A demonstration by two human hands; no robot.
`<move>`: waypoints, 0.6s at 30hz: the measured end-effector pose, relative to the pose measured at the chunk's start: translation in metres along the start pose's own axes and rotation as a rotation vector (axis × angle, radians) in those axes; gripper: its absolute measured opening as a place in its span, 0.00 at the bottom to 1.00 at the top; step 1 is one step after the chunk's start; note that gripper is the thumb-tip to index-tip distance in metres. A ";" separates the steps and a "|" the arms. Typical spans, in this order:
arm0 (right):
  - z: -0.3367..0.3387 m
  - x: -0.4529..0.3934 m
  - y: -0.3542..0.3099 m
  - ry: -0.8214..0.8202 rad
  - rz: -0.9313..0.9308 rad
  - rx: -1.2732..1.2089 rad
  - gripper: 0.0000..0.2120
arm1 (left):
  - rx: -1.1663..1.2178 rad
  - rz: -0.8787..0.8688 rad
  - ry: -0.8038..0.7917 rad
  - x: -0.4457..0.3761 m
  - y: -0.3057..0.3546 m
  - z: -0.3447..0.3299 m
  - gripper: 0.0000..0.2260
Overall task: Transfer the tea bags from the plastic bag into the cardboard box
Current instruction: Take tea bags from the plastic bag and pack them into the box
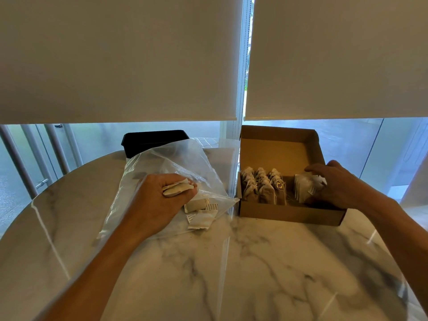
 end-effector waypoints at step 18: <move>0.030 0.133 -0.263 -0.164 0.595 -0.536 0.16 | 0.087 0.100 0.020 0.000 -0.010 -0.001 0.17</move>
Point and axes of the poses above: each hand's wrist, its own x-axis away from the middle knuckle, its own z-axis out of the back of the hand, y = z × x, the point moved 10 cm from there along -x, towards the middle knuckle, and after that the axes turned 12 degrees about -z, right-handed, at the moved point
